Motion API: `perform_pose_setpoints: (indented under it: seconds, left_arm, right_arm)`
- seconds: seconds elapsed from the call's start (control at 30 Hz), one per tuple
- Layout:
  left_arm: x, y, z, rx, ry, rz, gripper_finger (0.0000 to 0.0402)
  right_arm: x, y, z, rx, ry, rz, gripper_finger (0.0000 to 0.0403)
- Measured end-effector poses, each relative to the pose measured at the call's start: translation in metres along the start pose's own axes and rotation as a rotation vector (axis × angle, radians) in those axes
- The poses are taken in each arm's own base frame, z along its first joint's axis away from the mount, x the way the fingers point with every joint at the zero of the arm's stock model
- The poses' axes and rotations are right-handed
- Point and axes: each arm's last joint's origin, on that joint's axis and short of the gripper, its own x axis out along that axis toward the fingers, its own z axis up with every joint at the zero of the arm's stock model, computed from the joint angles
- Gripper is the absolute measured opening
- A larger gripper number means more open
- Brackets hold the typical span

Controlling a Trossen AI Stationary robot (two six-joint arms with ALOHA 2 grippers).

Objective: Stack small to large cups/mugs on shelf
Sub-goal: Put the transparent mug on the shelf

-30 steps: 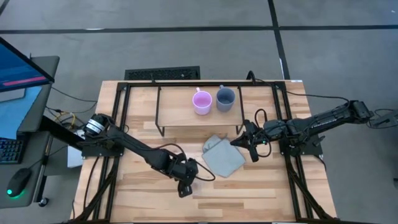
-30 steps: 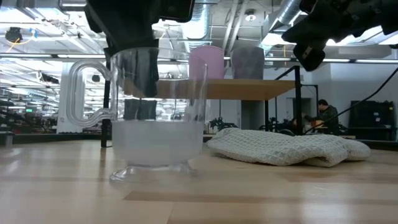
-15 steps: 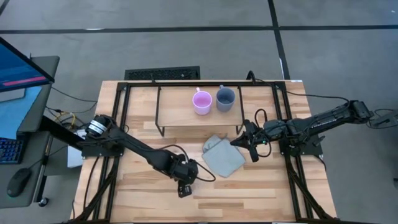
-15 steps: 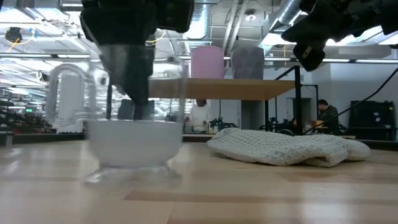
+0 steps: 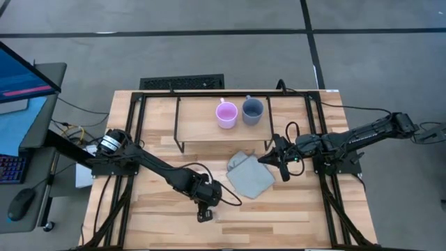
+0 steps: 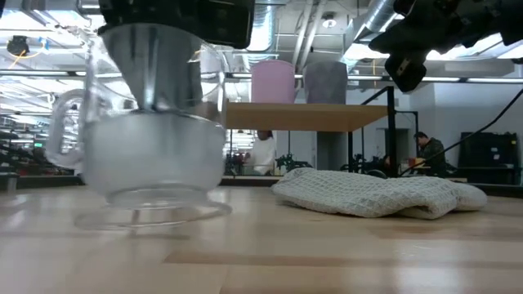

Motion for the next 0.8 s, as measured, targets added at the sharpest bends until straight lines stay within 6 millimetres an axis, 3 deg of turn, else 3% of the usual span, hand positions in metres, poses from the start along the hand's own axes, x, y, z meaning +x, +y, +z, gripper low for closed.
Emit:
perform_pose_setpoints:
  seconds: [0.1,0.23,0.53,0.8]
  left_arm:
    - [-0.004,-0.001,-0.001,0.038,0.020,-0.025,0.0001]
    - [-0.027,-0.001,0.002,0.093,-0.004,-0.023,0.0000]
    - [-0.124,0.008,0.024,0.263,-0.084,0.138,0.0000]
    - [-0.201,0.038,0.044,0.418,-0.134,0.274,0.0000]
  right_arm:
    - [0.000,0.000,0.000,0.000,0.000,0.000,0.0010]
    - [0.000,0.000,0.000,0.000,0.000,-0.001,0.0010]
    - [0.000,0.000,0.000,0.000,0.000,-0.003,0.0010]
    - [0.000,-0.001,0.000,-0.004,0.000,-0.005,0.0010]
